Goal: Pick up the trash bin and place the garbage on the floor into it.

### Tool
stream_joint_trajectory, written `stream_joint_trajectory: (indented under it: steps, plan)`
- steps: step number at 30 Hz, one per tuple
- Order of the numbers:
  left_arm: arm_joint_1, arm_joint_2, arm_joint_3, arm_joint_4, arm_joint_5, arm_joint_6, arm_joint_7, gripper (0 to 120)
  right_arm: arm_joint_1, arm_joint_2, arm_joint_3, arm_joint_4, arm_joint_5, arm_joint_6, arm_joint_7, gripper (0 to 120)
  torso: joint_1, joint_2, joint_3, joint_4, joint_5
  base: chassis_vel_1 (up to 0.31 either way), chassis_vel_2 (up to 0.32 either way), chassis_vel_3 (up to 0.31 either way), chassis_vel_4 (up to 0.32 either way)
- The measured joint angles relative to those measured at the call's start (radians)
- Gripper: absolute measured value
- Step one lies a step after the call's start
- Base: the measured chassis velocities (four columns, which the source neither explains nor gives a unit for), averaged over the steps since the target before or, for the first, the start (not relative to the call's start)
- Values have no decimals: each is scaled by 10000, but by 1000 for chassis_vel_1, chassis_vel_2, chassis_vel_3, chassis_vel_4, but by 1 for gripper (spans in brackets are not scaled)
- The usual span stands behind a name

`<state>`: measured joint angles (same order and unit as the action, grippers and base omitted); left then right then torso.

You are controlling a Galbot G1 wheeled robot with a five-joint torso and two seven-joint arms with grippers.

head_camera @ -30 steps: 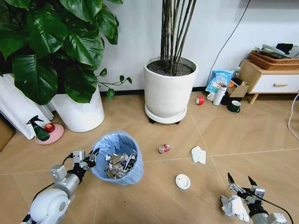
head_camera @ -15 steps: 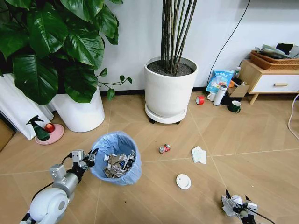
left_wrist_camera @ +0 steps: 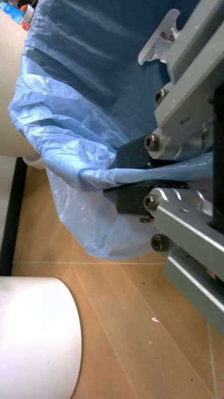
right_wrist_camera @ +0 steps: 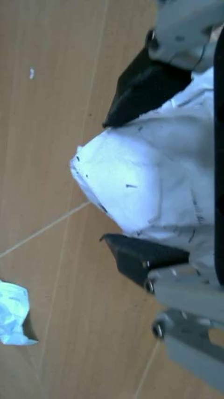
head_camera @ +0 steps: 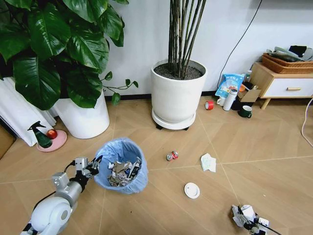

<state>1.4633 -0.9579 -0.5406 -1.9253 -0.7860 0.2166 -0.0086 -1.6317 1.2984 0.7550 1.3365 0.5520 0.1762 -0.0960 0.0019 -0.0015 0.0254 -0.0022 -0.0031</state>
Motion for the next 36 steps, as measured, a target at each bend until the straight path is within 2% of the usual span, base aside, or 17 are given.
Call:
stream_joint_trajectory:
  steps: [3,4,9,13,15,17,28,36]
  plan:
    - [13,-26,-5,0,5,1,-6,0,-41,-60,-56,6,104,-102,-8,49,0,0,0,0,0,0,0,0,0]
    - [13,-26,-5,0,5,1,-6,0,-41,-60,-56,6,104,-102,-8,49,0,0,0,0,0,0,0,0,0]
    - [24,-31,-13,-10,6,3,-17,0,-67,-98,-84,33,205,-211,-7,27,0,0,0,0,0,0,0,0,0]
    - [30,-31,-17,-29,6,4,-23,0,-74,-101,-89,32,223,-267,-1,19,0,0,0,0,0,0,0,0,0]
    - [43,-23,-27,-47,5,6,-31,0,-88,-101,-92,4,220,-328,1,5,0,0,0,0,0,0,0,0,0]
    - [46,-16,-30,-57,3,6,-35,0,-113,-100,-92,5,220,-364,4,0,0,0,0,0,0,0,0,0,0]
    - [50,17,-32,-72,-17,9,-46,0,-327,-58,-33,32,195,-412,-26,0,0,0,0,0,1,0,0,0,0]
    - [50,27,-42,-51,-40,10,-45,0,-1060,54,253,982,-72,-136,-279,0,0,0,0,-1,0,0,0,0,0]
